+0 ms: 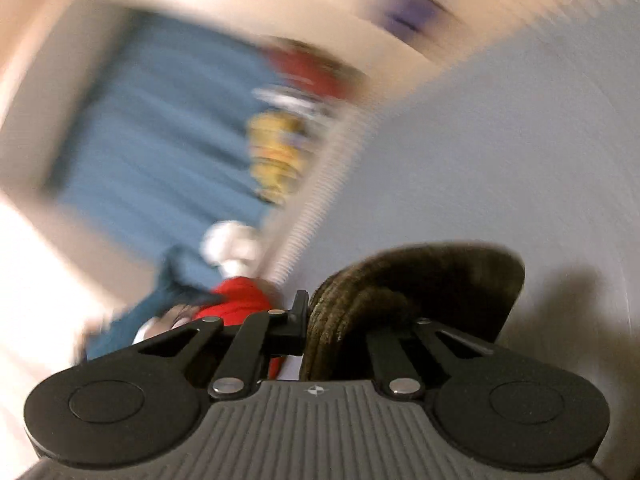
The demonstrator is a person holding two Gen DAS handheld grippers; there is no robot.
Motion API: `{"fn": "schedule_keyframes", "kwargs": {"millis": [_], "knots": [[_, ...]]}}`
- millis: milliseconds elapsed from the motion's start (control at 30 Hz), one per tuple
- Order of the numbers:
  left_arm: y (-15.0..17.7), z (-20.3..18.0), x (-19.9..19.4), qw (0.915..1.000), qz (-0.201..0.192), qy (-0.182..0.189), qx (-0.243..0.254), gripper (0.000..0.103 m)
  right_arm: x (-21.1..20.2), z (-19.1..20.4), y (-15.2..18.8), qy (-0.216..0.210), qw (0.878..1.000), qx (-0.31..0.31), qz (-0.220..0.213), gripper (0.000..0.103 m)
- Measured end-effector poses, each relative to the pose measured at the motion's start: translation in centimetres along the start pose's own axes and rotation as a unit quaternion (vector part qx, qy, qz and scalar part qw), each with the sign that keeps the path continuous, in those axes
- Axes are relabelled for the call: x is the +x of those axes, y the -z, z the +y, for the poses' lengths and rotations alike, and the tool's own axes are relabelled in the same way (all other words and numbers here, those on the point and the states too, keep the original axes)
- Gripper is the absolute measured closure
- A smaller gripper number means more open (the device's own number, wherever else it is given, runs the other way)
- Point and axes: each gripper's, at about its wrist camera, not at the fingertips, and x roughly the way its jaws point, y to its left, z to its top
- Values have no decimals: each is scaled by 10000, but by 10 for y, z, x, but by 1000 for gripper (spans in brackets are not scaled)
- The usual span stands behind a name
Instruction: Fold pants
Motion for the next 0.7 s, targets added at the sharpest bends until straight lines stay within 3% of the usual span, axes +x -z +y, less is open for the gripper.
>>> {"fn": "schedule_keyframes", "kwargs": {"millis": [67, 100, 200, 233, 267, 300, 333, 400, 467, 533, 633, 700], "knots": [[2, -4, 9, 9997, 2, 216, 66, 91, -19, 38, -5, -333, 9900, -1241, -576, 96], [4, -6, 13, 9994, 34, 343, 80, 91, -25, 40, -6, -246, 9866, -1446, -712, 96], [8, -14, 25, 9981, 216, 556, 162, 91, -18, 1, -5, 1164, 9837, -1269, -512, 94], [9, -17, 28, 9980, 254, 540, 217, 90, -9, -24, -2, 1896, 9761, -1047, -197, 93], [9, -20, 29, 9979, 275, 525, 279, 89, -2, -53, 5, 2684, 9603, -733, 201, 91], [12, -22, 29, 9976, 296, 528, 322, 89, -1, -84, 12, 3141, 9479, -307, 441, 89], [12, -25, 29, 9975, 323, 514, 371, 89, -3, -109, 18, 3268, 9432, 63, 596, 89], [11, -28, 28, 9973, 364, 488, 418, 89, -13, -134, 19, 2987, 9516, 520, 508, 89], [10, -28, 28, 9972, 381, 477, 439, 89, -16, -135, 12, 2889, 9541, 661, 428, 83], [9, -27, 29, 9973, 383, 460, 422, 89, -18, -133, 8, 2673, 9604, 755, 223, 83], [6, -27, 30, 9977, 357, 386, 428, 89, -6, -134, 4, 2627, 9611, 823, 223, 95], [3, -26, 31, 9983, 307, 312, 373, 90, 9, -126, -7, 2463, 9654, 826, 210, 96]]}}
